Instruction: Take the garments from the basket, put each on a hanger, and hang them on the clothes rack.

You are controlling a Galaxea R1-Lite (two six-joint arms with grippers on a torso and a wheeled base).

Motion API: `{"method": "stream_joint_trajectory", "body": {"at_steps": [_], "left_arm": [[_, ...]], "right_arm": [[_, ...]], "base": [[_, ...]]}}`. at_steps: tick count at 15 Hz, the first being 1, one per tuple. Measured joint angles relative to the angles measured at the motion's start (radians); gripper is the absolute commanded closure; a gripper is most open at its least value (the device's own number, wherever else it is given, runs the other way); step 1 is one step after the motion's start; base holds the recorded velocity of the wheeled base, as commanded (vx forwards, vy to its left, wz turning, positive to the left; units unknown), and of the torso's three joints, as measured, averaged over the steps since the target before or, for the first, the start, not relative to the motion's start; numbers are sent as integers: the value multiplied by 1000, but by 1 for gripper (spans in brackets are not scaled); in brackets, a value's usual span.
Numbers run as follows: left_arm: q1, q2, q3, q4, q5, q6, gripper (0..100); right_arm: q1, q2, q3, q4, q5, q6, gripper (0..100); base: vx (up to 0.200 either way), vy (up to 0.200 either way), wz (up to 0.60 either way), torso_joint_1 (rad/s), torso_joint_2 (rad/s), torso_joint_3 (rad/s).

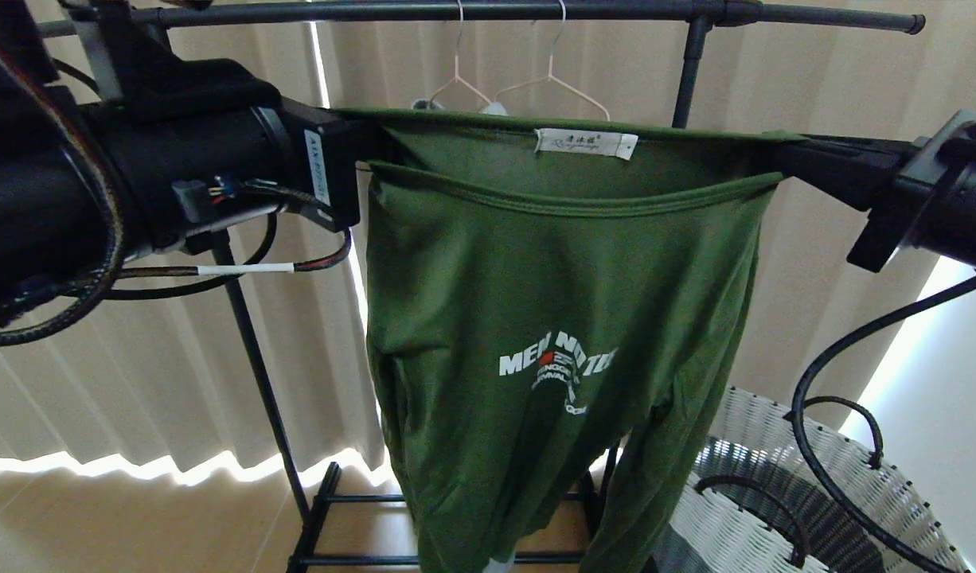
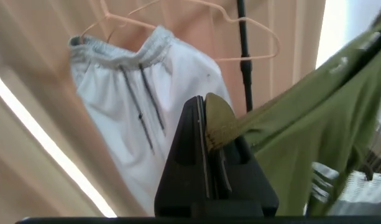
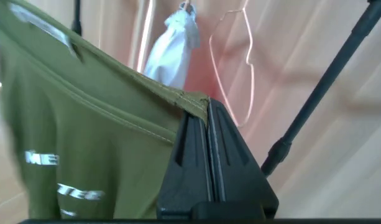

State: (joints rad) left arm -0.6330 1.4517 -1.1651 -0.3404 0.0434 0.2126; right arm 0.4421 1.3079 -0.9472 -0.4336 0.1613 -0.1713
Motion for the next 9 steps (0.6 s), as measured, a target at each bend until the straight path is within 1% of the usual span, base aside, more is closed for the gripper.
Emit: {"method": "stream_joint_trajectory", "body": {"at_steps": [1, 2, 3, 5, 6, 9], "left_arm": [[-5, 22, -5, -24, 1, 0, 100], [-9, 45, -12, -44, 2, 0, 100], [-11, 70, -24, -57, 3, -1, 100], [-11, 112, -60, -64, 5, -5, 100], [-10, 127, -71, -65, 5, -5, 100], [-9, 146, -77, -64, 5, -5, 100]], "right_arm": [[23, -25, 22, -1, 6, 0, 100], [39, -44, 42, -1, 35, 0, 100], [56, -64, 66, -2, 77, 1, 100], [68, -98, 120, -9, 204, 0, 100], [69, -110, 136, -12, 232, 0, 100], [70, -124, 151, -12, 237, -1, 100]], "base": [[0, 0, 0, 0, 0, 0], [0, 0, 0, 0, 0, 0], [0, 0, 0, 0, 0, 0], [0, 0, 0, 0, 0, 0], [0, 0, 0, 0, 0, 0], [0, 0, 0, 0, 0, 0]]}}
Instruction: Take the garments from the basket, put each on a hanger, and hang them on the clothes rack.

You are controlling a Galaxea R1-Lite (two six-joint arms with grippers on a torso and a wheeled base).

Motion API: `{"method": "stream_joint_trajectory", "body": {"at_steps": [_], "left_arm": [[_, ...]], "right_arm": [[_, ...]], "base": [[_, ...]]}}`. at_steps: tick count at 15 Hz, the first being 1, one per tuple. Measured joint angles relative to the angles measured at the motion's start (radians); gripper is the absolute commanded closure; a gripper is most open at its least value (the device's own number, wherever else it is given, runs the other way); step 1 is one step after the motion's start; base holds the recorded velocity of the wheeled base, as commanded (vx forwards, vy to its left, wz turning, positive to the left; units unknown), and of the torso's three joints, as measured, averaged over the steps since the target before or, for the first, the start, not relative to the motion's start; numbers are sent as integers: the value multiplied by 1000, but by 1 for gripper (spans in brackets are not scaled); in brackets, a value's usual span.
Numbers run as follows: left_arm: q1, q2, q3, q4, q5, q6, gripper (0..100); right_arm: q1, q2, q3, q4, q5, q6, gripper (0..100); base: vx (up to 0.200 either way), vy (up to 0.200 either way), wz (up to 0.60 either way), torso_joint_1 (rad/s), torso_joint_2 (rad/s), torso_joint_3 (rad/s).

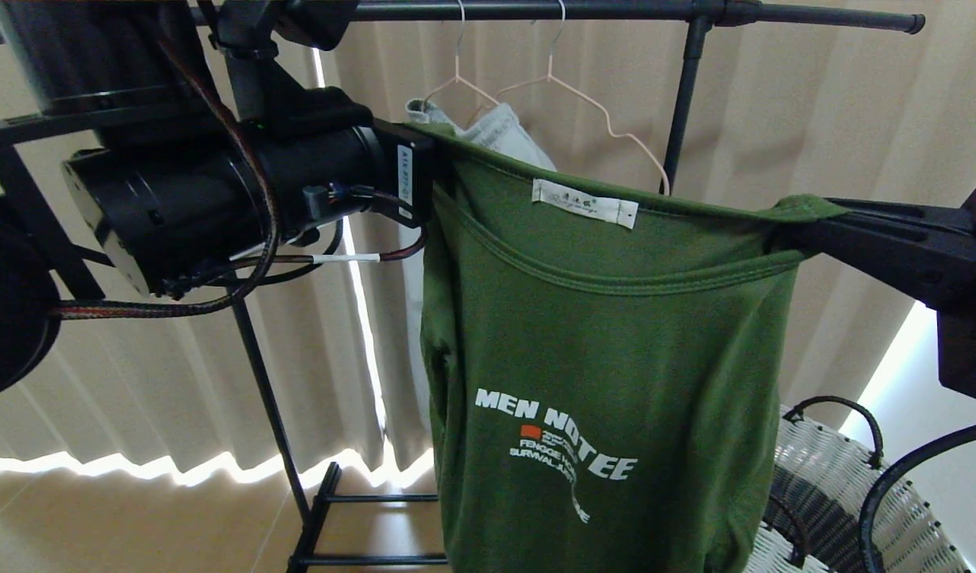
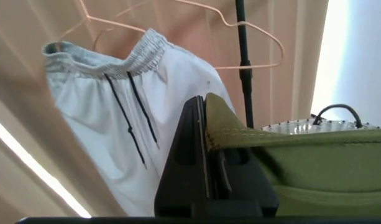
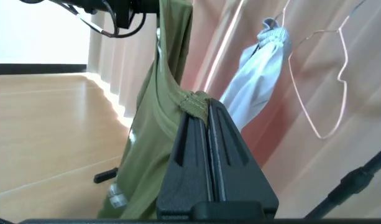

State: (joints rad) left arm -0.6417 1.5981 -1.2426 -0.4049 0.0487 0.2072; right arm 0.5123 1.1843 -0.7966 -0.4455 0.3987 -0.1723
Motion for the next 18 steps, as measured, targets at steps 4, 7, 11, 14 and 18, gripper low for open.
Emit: {"method": "stream_joint_trajectory", "body": {"at_steps": [4, 7, 11, 14, 18], "left_arm": [[6, -13, 6, 25, 0, -1, 100], [3, -90, 22, 184, -9, -5, 100], [-16, -231, 76, 346, -108, -2, 100], [-22, -331, 147, 369, -243, 0, 100], [-19, -381, 179, 357, -240, 10, 100]], "right_arm": [[-65, 23, -15, 0, -15, -5, 100], [-114, 91, -84, -8, -18, 13, 100], [-125, 209, -161, -146, -17, 48, 100], [-124, 289, -197, -209, -15, 50, 100], [-123, 311, -204, -209, -17, 49, 100]], "base": [[0, 0, 0, 0, 0, 0], [0, 0, 0, 0, 0, 0], [0, 0, 0, 0, 0, 0], [0, 0, 0, 0, 0, 0], [0, 0, 0, 0, 0, 0]]}}
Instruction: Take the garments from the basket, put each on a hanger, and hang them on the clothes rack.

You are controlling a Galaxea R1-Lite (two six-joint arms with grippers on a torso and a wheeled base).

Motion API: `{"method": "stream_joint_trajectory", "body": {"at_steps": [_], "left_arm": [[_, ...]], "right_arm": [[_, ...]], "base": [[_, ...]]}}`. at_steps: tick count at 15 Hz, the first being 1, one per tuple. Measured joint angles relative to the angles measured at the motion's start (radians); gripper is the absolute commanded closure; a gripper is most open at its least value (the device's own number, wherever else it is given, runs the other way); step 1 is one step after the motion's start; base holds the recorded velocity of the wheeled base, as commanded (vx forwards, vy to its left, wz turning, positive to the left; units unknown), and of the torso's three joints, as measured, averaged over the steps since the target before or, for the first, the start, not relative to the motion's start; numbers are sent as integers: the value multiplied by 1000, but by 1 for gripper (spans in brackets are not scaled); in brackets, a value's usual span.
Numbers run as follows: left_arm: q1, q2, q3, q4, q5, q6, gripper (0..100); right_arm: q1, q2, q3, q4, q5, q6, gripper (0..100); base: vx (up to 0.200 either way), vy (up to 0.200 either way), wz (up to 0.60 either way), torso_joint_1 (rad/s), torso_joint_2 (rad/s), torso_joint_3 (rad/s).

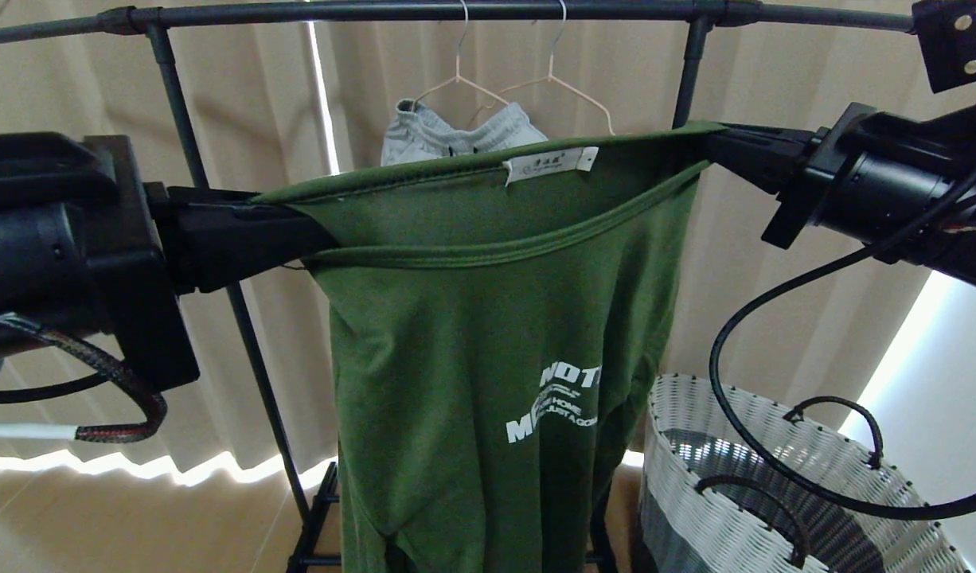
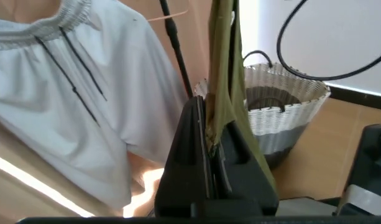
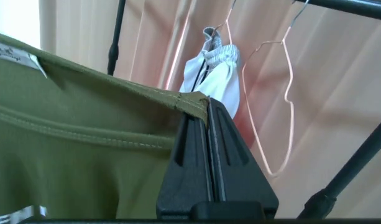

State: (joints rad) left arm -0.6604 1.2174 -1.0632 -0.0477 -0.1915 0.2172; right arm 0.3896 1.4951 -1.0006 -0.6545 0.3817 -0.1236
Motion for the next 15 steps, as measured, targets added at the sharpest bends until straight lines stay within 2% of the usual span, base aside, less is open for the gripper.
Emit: {"method": "stream_joint_trajectory", "body": {"at_steps": [2, 4, 6, 15], "left_arm": [[16, 7, -6, -45, 36, 49, 100], [45, 39, -10, -173, 79, 109, 100], [59, 89, -5, -297, 159, 145, 100], [61, 147, 32, -319, 181, 168, 100]], "right_arm": [[0, -13, 1, 10, -1, 0, 100], [-3, -34, 6, 23, -3, 0, 100], [-6, -57, 32, 48, -13, 0, 100], [-10, -73, 75, 56, -18, -2, 100]], "base": [[0, 0, 0, 0, 0, 0], [0, 0, 0, 0, 0, 0], [0, 0, 0, 0, 0, 0], [0, 0, 0, 0, 0, 0]]}}
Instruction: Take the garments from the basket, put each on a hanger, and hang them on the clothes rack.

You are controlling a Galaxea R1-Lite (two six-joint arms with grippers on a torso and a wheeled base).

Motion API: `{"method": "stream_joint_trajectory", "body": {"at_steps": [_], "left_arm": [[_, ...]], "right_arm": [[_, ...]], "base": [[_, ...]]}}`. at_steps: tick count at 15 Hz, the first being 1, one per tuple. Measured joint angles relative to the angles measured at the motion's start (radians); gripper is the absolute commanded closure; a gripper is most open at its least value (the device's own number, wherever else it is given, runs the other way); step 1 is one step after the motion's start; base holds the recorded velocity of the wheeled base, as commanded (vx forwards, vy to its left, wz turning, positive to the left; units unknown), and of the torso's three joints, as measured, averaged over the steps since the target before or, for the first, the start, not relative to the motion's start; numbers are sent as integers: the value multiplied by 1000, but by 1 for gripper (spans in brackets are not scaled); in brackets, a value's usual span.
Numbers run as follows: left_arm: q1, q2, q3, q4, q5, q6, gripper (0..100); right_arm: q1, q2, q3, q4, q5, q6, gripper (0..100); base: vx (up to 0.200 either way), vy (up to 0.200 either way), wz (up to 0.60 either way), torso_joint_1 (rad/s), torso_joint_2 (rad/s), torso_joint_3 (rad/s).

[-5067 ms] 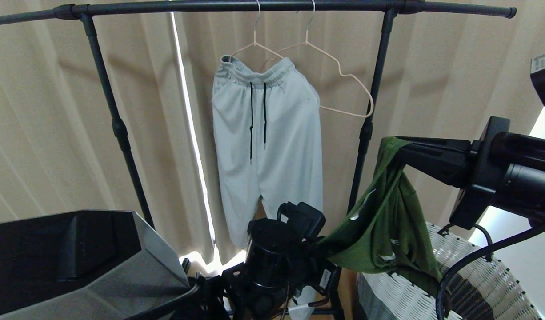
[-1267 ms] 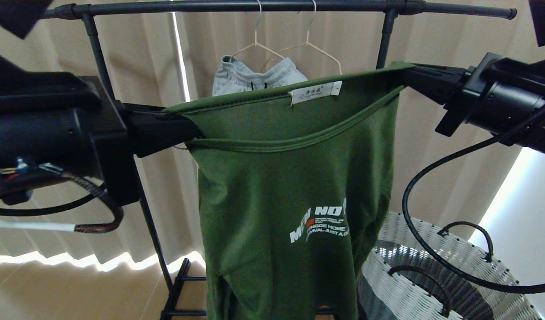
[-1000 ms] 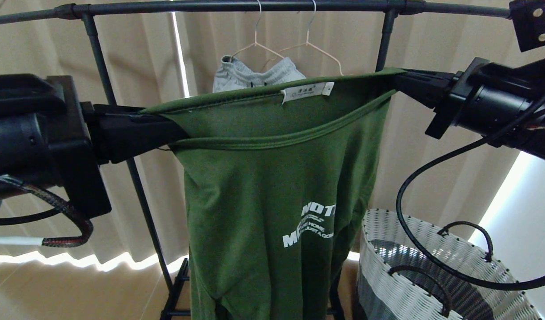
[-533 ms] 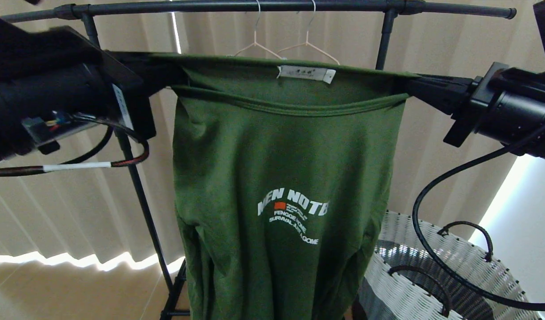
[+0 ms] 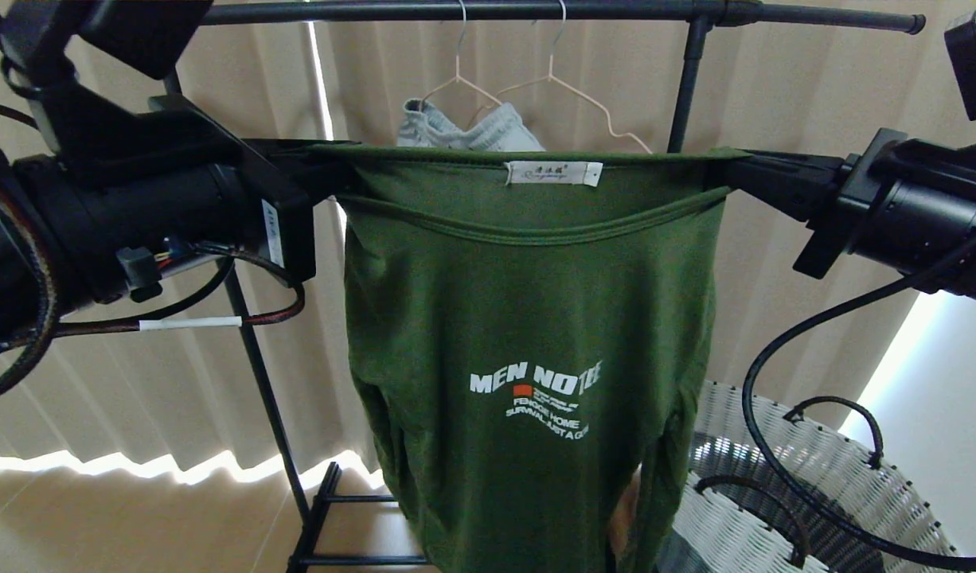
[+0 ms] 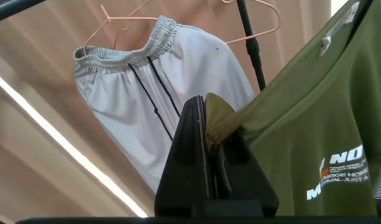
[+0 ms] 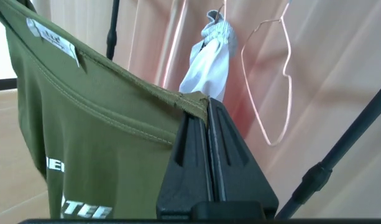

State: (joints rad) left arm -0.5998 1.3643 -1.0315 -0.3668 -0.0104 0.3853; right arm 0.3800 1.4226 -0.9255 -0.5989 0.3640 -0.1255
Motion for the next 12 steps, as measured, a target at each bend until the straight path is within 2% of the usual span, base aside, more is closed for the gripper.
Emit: {"method": "stream_joint_trajectory", "body": {"at_steps": [3, 4, 8, 12], "left_arm": [[0, 1, 0, 0, 0, 0, 100], [0, 1, 0, 0, 0, 0, 100], [4, 0, 25, 1, 9, -1, 100], [61, 1, 64, 0, 90, 21, 100]], "right_arm": [[0, -5, 0, 53, -1, 0, 100], [0, -8, 0, 56, -1, 0, 0], [1, -20, 41, 42, 2, 2, 0], [8, -72, 157, 40, 10, 8, 0]], "base": [[0, 0, 0, 0, 0, 0], [0, 0, 0, 0, 0, 0], [0, 0, 0, 0, 0, 0], [0, 0, 0, 0, 0, 0]]}}
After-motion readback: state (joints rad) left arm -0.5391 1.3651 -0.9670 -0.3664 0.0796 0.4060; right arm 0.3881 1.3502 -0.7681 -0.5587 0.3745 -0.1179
